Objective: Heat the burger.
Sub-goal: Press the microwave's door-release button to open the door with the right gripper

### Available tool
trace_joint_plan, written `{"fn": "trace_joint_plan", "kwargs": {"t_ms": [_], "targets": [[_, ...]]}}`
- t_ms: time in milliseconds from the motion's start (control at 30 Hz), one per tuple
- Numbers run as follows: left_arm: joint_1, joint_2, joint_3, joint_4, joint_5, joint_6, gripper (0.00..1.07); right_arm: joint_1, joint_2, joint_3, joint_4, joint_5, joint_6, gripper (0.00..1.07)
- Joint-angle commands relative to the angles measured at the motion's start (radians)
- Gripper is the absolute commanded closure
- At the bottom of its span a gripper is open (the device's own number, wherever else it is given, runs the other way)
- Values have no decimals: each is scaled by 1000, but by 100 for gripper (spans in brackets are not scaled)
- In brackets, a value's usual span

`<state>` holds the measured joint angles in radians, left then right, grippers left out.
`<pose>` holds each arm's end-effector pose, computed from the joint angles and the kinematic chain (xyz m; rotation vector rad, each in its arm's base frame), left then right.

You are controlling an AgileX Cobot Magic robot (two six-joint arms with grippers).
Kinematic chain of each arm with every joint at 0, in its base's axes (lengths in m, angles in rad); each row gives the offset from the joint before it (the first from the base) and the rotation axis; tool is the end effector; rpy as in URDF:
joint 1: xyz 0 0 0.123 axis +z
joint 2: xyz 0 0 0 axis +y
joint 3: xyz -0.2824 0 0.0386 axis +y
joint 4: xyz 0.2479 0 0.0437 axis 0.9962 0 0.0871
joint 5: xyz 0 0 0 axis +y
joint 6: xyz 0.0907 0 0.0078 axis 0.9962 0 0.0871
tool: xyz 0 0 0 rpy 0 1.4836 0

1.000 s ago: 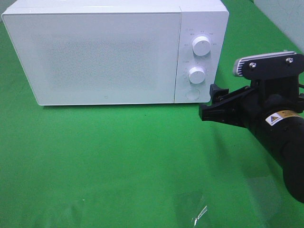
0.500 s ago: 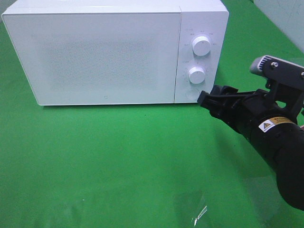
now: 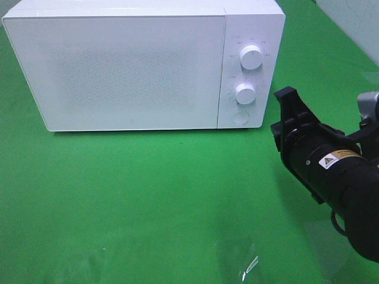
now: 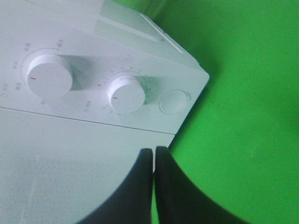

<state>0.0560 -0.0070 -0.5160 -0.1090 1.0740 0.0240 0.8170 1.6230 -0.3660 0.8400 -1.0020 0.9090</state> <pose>-0.0081 -0.0092 0.2809 -0.0251 2.0306 -0.0797 0.2042 0.1342 0.1554 1.0298 1.6600 0.9030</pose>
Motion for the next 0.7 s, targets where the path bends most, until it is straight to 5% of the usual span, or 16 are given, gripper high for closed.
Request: {"fn": "trace_joint_plan", "kwargs": {"t_ms": [33,200,700], "targets": [[0,-1,1,-6,-4,-2,6,-2,-1,-1,-11,52,155,107],[0,-1,1,-6,-4,-1,6,-16,15,-1,-49,67,222,107],[0,-1,1,-6,-4,-1,6,-212,193,-90,-423,60,523,107]]}}
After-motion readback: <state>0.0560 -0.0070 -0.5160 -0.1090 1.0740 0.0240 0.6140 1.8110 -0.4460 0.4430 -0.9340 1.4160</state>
